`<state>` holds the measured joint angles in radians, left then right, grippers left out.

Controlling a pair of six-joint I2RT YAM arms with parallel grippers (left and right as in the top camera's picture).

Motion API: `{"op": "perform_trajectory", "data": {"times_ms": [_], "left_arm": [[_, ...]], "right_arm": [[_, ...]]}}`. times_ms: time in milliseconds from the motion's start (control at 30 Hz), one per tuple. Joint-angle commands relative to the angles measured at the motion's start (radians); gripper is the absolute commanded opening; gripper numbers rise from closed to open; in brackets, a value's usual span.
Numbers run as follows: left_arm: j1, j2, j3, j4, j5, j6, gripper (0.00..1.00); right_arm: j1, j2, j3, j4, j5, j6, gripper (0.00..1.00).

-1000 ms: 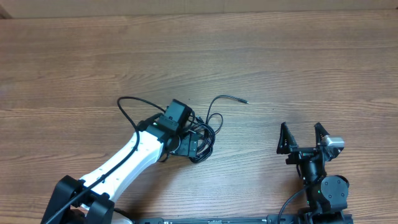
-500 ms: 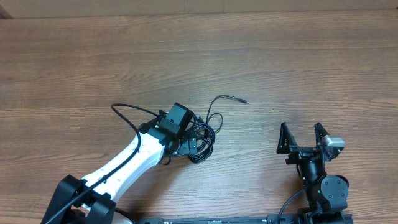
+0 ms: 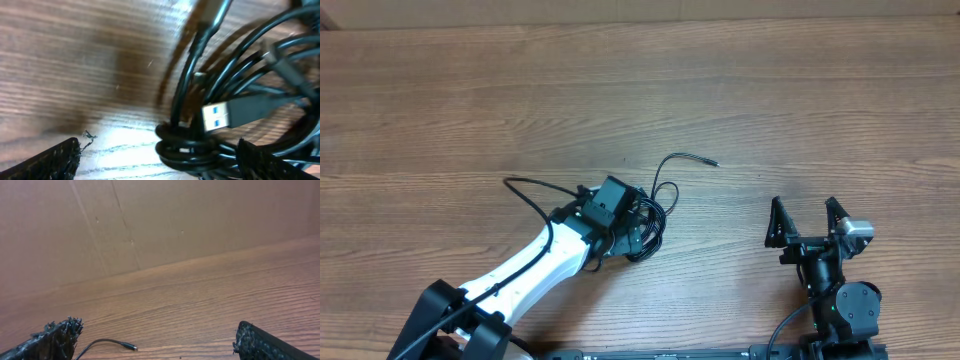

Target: Untangle cables

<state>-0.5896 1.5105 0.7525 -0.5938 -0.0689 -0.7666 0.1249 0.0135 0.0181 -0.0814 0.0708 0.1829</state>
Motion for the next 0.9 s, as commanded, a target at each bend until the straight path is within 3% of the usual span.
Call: {"op": "perform_trajectory", "data": {"times_ms": [0, 867], "left_arm": [[-0.008, 0.006, -0.013, 0.008, -0.018, -0.046, 1.00], [-0.005, 0.006, -0.013, 0.048, -0.045, -0.045, 1.00]], "right_arm": [[-0.002, -0.011, -0.010, 0.004, 0.009, -0.005, 1.00], [-0.002, -0.011, -0.010, 0.004, 0.008, -0.005, 1.00]]}}
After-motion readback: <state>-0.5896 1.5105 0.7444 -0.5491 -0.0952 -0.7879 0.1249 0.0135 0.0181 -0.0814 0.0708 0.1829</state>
